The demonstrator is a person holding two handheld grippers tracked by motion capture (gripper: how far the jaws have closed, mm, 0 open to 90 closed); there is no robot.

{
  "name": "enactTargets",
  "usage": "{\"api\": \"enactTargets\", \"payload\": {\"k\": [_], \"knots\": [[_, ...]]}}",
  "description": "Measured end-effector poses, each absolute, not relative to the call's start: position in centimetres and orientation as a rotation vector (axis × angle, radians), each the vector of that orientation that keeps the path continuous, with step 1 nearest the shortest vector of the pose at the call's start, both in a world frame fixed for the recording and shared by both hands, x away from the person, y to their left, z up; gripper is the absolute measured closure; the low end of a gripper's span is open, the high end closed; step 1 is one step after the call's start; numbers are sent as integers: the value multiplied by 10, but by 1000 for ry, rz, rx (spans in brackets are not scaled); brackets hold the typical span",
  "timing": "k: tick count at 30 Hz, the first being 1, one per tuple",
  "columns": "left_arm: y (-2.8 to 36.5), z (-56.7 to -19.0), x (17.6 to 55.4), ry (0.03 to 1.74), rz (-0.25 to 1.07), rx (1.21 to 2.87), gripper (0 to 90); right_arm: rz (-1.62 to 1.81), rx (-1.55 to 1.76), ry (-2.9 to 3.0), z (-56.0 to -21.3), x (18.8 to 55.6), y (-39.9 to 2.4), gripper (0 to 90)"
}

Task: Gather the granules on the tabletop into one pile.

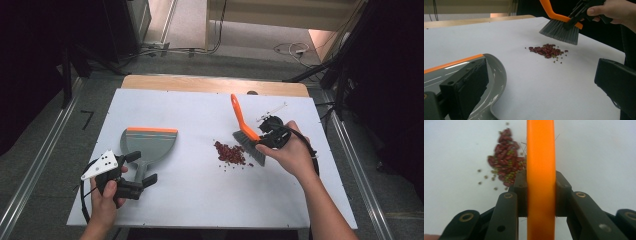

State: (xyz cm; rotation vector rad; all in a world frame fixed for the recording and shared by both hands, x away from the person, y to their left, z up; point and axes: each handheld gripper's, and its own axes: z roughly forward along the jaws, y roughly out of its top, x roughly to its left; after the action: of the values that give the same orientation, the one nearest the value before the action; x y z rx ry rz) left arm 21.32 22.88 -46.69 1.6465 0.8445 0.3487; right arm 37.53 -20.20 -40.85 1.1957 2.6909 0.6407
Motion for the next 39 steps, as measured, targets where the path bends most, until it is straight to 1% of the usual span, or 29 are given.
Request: {"api": "enactTargets", "payload": {"k": [10, 16, 25, 39], "knots": [[229, -467, 213, 844, 348, 1645, 0, 403, 1279, 2501, -432, 374, -190, 686], [229, -467, 214, 841, 349, 1649, 0, 399, 1299, 2482, -434, 368, -170, 686], [230, -467, 213, 842, 350, 1648, 0, 433, 1283, 2524, -433, 369, -149, 686], [231, -467, 214, 844, 349, 1644, 0, 470, 1217, 2583, -431, 370, -130, 686]]}}
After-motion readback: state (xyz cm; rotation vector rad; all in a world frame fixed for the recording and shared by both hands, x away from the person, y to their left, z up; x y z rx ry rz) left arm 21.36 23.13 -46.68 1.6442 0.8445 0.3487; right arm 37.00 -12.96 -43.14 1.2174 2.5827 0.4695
